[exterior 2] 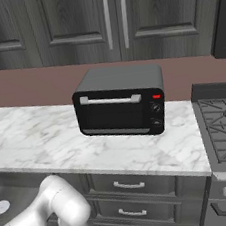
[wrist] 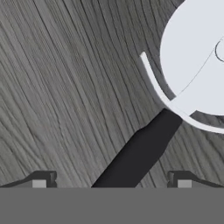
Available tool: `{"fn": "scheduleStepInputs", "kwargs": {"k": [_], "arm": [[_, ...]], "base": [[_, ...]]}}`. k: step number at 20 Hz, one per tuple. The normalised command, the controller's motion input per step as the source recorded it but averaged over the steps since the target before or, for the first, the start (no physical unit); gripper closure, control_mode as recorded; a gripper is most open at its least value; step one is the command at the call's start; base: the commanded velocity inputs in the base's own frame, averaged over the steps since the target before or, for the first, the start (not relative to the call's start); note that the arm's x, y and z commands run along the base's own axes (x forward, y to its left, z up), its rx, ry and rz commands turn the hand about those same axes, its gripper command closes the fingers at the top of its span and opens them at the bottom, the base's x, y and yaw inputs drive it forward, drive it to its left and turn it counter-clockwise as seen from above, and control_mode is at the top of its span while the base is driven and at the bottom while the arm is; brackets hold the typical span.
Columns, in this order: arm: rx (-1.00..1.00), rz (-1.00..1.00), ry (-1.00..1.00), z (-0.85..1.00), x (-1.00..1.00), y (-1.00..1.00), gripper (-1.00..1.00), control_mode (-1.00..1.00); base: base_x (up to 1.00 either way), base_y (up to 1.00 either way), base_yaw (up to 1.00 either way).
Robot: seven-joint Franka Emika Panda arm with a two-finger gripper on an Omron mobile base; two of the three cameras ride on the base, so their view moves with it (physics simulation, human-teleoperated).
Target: Take the pizza cutter from the drawer on the left and place it on the dining counter for cutting.
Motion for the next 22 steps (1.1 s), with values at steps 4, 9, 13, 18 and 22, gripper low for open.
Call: {"fn": "scheduleStepInputs", "kwargs": {"k": [4, 9, 13, 18, 22], "arm": [[0.04, -0.07, 0.04, 0.0, 0.0, 0.0, -1.0, -1.0], [0.0, -0.01, 0.02, 0.0, 0.0, 0.0, -1.0, -1.0], [0.0, 0.0, 0.0, 0.0, 0.0, 0.0, -1.0, -1.0], [0.0, 0.0, 0.0, 0.0, 0.0, 0.0, -1.0, -1.0], [0.0, -0.02, 0.0, 0.0, -0.01, 0.0, -1.0, -1.0]], "base": [[0.0, 0.0, 0.0], [0.0, 0.0, 0.0], [0.0, 0.0, 0.0], [0.0, 0.0, 0.0], [0.0, 0.0, 0.0]]}}
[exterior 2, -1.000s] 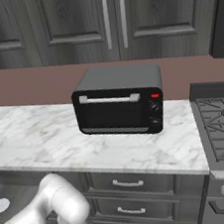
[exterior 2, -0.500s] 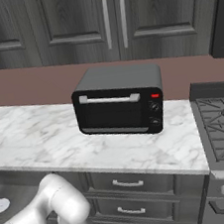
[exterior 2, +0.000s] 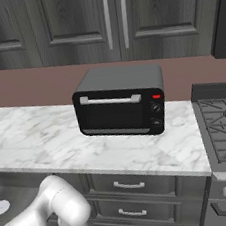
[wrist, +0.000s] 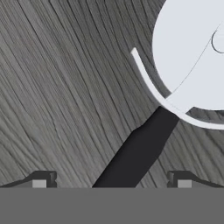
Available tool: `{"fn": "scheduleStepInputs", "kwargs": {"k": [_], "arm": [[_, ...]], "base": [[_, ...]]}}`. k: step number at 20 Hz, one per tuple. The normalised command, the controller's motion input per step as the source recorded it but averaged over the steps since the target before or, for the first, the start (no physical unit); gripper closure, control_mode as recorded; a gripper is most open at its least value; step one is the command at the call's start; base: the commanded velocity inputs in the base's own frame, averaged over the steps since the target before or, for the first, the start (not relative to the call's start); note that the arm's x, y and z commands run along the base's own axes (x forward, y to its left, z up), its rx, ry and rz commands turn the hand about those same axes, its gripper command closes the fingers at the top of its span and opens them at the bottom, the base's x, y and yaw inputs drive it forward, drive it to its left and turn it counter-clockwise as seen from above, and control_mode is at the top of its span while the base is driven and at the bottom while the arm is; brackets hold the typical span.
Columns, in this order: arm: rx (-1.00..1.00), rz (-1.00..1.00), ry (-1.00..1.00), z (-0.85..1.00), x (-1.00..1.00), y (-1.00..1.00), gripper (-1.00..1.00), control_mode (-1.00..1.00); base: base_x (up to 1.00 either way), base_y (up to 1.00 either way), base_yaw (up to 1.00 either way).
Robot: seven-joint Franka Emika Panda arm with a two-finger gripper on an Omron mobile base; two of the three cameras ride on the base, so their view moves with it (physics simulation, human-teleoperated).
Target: Take the pizza cutter from the drawer on the left and place it on the dining counter for cutting.
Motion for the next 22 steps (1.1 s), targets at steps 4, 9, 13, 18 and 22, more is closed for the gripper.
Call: {"fn": "scheduleStepInputs", "kwargs": {"k": [4, 9, 13, 18, 22], "arm": [[0.0, -0.11, 0.0, 0.0, -0.08, 0.0, -1.0, -1.0], [-0.01, -0.23, 0.0, 0.0, -0.18, 0.0, -1.0, -1.0], [-0.04, -0.24, 0.01, 0.0, -0.11, 0.0, -1.0, -1.0], [-0.09, -0.16, 0.01, 0.0, 0.0, 0.0, -1.0, -1.0], [-0.12, -0.09, 0.03, 0.0, 0.01, 0.0, -1.0, -1.0]], "base": [[0.0, 0.0, 0.0], [0.0, 0.0, 0.0], [0.0, 0.0, 0.0], [0.0, 0.0, 0.0], [0.0, 0.0, 0.0]]}}
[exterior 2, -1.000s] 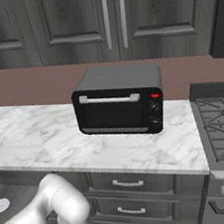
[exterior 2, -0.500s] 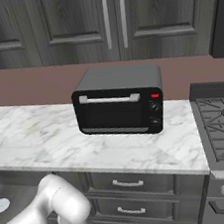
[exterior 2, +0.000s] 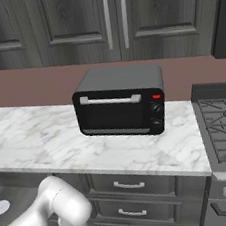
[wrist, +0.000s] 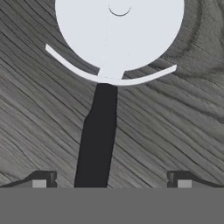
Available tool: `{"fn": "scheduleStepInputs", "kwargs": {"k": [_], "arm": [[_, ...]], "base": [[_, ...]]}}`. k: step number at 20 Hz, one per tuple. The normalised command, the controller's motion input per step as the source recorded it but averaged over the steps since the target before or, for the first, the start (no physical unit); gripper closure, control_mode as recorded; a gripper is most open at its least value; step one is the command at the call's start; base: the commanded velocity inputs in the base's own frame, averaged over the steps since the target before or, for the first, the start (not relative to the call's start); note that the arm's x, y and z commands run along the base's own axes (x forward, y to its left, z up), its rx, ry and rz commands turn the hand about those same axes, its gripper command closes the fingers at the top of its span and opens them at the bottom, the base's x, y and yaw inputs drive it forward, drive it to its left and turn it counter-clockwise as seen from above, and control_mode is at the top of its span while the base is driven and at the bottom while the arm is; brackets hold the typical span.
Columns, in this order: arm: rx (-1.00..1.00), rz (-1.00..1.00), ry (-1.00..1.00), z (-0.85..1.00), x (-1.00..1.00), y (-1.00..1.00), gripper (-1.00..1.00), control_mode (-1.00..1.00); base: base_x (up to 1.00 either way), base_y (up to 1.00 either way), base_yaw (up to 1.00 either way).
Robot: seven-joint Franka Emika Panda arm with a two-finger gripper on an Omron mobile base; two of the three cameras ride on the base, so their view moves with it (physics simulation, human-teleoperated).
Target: Take the pizza cutter from the drawer on the left and place it on the dining counter for cutting.
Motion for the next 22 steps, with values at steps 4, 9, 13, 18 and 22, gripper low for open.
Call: {"fn": "scheduleStepInputs", "kwargs": {"k": [4, 9, 13, 18, 22], "arm": [[-0.09, -0.02, 0.05, 0.0, 0.11, 0.0, -1.0, -1.0], [-0.06, 0.0, 0.05, 0.0, 0.16, 0.0, -1.0, -1.0], [-0.03, 0.0, 0.06, 0.0, 0.13, 0.0, -1.0, -1.0], [0.0, 0.0, 0.04, -0.01, 0.0, 0.0, -1.0, -1.0], [0.0, 0.0, 0.02, -0.14, 0.0, 0.0, -1.0, -1.0]], "base": [[0.0, 0.0, 0.0], [0.0, 0.0, 0.0], [0.0, 0.0, 0.0], [0.0, 0.0, 0.0], [0.0, 0.0, 0.0]]}}
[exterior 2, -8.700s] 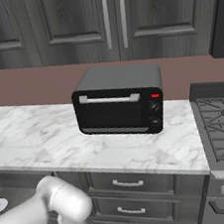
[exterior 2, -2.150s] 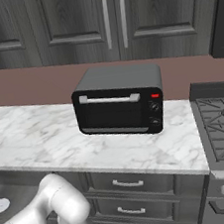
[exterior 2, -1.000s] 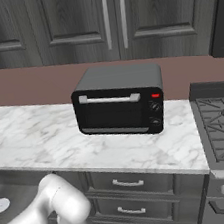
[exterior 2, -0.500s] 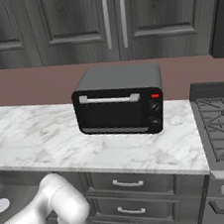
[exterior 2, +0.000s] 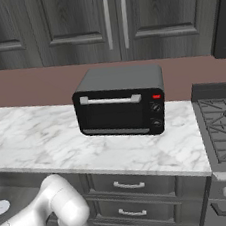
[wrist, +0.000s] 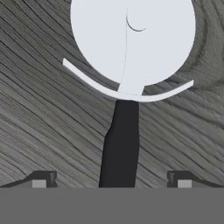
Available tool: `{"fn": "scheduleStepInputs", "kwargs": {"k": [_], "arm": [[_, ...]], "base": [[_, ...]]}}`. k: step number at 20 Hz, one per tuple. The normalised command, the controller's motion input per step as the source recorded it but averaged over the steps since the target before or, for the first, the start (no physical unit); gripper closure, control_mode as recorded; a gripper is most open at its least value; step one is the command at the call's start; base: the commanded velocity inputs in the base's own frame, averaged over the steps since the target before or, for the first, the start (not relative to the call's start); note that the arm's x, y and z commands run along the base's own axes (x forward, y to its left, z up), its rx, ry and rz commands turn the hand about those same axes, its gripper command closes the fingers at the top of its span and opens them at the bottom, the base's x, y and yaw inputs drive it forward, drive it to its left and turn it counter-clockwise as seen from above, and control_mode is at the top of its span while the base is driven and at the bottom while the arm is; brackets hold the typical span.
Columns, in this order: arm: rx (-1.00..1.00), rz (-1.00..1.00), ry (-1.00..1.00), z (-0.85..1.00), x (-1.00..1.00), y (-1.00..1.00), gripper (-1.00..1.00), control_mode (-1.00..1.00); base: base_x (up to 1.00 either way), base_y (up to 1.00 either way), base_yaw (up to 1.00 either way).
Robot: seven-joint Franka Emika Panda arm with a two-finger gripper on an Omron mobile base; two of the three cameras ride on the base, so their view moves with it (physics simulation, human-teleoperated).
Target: Take the pizza cutter from the drawer on the left and place it on the dining counter for cutting.
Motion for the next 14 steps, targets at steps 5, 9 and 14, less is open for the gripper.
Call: {"fn": "scheduleStepInputs", "kwargs": {"k": [5, 9, 14], "arm": [[0.0, 0.0, 0.0, -0.16, 0.0, 0.0, -1.0, -1.0], [0.0, 0.0, 0.0, -0.14, 0.0, 0.0, -1.0, -1.0], [0.0, 0.0, 0.0, -0.09, 0.0, 0.0, -1.0, -1.0]], "base": [[0.0, 0.0, 0.0], [0.0, 0.0, 0.0], [0.0, 0.0, 0.0]]}}
